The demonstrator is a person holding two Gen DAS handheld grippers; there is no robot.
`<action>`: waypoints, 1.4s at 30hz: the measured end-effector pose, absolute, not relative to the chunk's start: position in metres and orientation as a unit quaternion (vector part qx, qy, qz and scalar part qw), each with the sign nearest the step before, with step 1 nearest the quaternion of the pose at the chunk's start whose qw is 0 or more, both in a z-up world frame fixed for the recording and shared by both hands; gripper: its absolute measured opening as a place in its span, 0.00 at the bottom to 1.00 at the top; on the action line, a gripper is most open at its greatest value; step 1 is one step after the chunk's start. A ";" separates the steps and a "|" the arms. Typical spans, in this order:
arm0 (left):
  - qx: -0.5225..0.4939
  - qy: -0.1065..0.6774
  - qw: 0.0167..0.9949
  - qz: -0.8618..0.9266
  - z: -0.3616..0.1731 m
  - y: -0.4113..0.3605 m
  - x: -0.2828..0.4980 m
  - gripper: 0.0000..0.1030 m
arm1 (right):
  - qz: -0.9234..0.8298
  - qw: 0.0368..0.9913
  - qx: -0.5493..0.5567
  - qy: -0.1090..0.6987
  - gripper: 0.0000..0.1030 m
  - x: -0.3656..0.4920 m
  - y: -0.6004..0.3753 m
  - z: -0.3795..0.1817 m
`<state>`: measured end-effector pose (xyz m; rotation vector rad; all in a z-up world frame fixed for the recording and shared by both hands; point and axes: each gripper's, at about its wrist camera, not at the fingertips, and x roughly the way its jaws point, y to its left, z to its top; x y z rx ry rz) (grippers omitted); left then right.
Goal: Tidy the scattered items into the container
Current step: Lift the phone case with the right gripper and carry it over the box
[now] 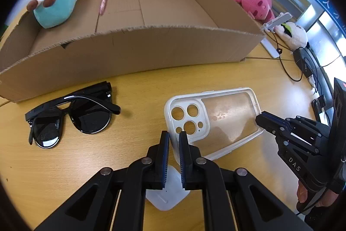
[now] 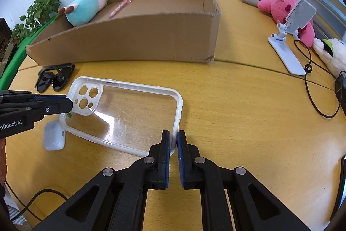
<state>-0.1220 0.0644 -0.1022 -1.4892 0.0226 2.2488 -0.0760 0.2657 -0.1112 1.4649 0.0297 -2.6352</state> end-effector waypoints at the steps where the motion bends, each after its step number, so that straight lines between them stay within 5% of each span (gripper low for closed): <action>1: -0.534 0.007 0.221 0.816 -0.098 0.062 -0.120 0.08 | -0.875 0.064 0.480 0.008 0.07 -0.075 0.265 -0.108; 23: -0.374 -0.032 0.190 0.907 0.045 -0.017 -0.116 0.07 | -0.944 0.135 0.300 0.029 0.07 -0.082 0.199 0.048; 42: -0.374 -0.017 0.165 0.913 0.061 -0.077 -0.212 0.06 | -0.923 0.180 0.341 -0.012 0.08 -0.182 0.136 0.049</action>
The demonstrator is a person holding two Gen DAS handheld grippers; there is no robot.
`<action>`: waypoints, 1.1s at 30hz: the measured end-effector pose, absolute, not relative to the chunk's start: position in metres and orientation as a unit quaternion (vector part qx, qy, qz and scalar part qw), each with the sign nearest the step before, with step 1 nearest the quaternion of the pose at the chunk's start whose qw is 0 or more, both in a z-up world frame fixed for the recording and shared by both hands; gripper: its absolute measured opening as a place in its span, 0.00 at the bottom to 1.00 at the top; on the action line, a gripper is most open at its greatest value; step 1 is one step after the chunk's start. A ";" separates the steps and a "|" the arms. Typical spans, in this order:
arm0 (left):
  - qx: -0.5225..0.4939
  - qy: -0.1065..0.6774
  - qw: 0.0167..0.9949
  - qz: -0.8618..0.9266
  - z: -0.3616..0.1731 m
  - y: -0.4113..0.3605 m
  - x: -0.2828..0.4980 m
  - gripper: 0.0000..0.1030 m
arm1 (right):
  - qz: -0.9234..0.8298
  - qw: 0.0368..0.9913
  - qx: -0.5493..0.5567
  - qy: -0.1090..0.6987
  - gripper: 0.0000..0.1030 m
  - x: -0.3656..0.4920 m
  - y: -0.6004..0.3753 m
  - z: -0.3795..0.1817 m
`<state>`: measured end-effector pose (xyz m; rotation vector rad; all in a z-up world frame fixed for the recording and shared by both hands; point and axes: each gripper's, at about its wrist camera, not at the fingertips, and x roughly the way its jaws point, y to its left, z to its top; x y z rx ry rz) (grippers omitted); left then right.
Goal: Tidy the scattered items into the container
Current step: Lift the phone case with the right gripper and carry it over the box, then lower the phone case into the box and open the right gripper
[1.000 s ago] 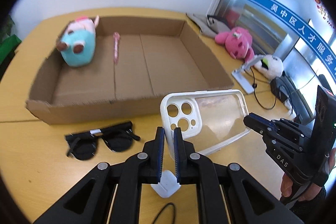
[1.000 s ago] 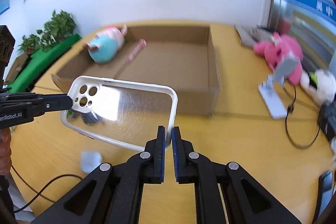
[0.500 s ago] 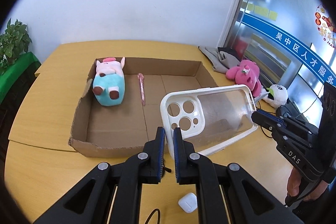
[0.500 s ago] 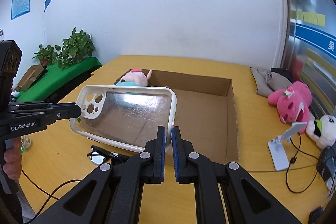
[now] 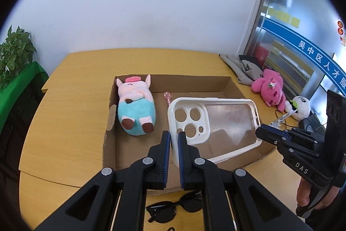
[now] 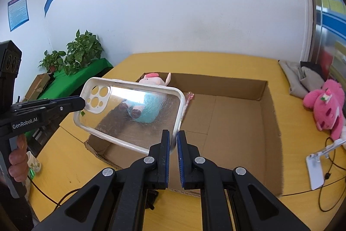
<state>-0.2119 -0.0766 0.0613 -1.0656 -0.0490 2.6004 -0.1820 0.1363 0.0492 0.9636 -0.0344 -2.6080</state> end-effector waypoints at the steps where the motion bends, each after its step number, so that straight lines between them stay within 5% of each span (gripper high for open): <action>1: -0.378 -0.015 0.161 0.911 0.058 -0.079 -0.217 0.06 | -0.920 0.181 0.347 -0.014 0.08 -0.189 0.134 0.045; 33: -0.571 0.030 0.073 0.817 -0.085 -0.101 -0.321 0.04 | -0.799 0.172 0.573 -0.065 0.05 -0.308 0.094 -0.096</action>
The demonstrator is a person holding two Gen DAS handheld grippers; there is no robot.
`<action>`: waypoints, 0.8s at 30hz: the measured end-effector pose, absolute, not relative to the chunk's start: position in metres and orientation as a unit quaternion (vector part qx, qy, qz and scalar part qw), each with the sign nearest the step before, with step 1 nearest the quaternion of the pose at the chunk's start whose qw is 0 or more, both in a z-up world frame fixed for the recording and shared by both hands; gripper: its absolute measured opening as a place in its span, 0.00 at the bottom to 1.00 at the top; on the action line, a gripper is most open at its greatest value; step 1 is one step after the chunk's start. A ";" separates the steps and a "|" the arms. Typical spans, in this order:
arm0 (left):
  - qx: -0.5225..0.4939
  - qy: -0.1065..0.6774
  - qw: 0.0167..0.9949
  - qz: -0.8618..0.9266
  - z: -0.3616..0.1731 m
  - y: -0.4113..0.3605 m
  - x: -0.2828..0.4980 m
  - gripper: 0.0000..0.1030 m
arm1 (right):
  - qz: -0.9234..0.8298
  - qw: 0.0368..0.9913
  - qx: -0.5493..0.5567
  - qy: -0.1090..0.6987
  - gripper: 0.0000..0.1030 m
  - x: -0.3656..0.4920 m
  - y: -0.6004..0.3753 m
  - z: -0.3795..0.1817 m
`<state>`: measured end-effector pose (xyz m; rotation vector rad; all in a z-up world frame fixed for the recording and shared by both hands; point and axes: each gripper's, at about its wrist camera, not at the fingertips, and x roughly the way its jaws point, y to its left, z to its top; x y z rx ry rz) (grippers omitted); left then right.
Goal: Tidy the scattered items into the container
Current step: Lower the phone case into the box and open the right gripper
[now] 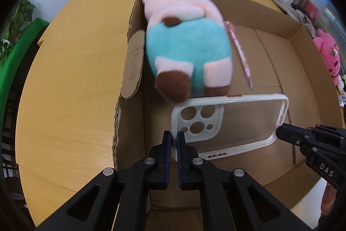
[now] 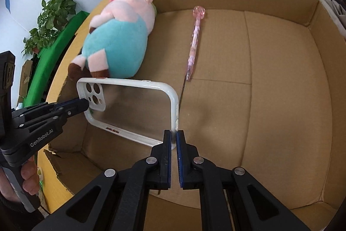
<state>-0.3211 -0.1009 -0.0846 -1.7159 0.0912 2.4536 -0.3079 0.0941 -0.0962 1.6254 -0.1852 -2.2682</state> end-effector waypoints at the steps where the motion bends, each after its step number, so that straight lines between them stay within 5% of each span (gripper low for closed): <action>1: -0.570 0.037 0.069 0.818 -0.086 -0.100 -0.320 0.04 | -0.795 0.174 0.577 -0.067 0.05 -0.308 0.094 -0.099; 24: -0.593 0.067 0.030 0.802 -0.090 -0.091 -0.314 0.04 | -0.764 0.194 0.611 -0.078 0.05 -0.309 0.092 -0.110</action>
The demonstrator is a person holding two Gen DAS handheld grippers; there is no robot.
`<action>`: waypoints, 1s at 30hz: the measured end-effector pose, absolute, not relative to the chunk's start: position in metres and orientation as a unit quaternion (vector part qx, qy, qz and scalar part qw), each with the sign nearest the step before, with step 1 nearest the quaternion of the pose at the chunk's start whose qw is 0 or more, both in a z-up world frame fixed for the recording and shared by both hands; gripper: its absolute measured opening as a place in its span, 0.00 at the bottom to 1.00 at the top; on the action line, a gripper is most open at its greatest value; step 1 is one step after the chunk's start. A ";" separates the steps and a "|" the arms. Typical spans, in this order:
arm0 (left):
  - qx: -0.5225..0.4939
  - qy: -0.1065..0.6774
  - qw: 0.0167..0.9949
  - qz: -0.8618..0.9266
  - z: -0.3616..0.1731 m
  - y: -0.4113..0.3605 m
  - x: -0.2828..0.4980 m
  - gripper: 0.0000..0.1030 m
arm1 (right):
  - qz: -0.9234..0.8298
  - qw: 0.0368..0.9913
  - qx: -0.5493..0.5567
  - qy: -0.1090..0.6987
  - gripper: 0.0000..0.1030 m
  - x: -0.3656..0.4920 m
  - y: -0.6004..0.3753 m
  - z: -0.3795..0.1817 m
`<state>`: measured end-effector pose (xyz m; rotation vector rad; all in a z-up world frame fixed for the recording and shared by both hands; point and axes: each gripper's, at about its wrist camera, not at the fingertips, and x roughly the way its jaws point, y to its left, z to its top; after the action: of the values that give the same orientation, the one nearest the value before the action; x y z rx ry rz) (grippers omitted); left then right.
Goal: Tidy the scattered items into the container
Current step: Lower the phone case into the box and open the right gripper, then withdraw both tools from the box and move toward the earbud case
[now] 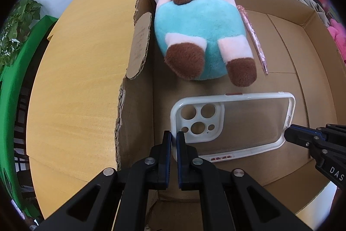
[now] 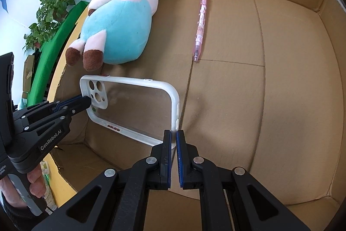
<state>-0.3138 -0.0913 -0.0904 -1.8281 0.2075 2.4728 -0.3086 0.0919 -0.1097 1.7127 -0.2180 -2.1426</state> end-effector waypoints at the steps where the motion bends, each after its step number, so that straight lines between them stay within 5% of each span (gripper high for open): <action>1: -0.593 0.070 0.029 0.801 -0.091 -0.091 -0.314 0.04 | -0.763 0.195 0.611 -0.078 0.05 -0.308 0.092 -0.110; 8: -0.584 0.048 0.026 0.810 -0.087 -0.094 -0.314 0.04 | -0.762 0.202 0.609 -0.088 0.08 -0.304 0.094 -0.114; 10: -0.573 0.042 0.025 0.818 -0.080 -0.095 -0.310 0.07 | -0.768 0.203 0.600 -0.095 0.16 -0.301 0.098 -0.111; 15: -0.531 0.044 0.033 0.845 -0.055 -0.090 -0.291 0.23 | -0.809 0.203 0.539 -0.120 0.71 -0.285 0.115 -0.079; 18: -0.472 0.045 0.045 0.879 -0.026 -0.081 -0.261 0.27 | -0.840 0.199 0.493 -0.110 0.91 -0.263 0.124 -0.052; 21: -0.394 0.056 0.063 0.915 0.006 -0.070 -0.222 0.49 | -0.864 0.192 0.460 -0.076 0.95 -0.236 0.129 -0.034; 23: -0.345 0.057 0.064 0.935 0.020 -0.067 -0.200 0.81 | -0.875 0.186 0.445 -0.044 0.97 -0.218 0.131 -0.029; 30: -0.294 0.059 0.048 0.953 0.027 -0.038 -0.153 0.81 | -0.908 0.158 0.387 0.024 0.98 -0.162 0.140 -0.019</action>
<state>-0.1531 -0.0382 0.0272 -0.8954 0.1795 2.9045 -0.1621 0.1396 -0.0189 1.1073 0.0687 -2.5968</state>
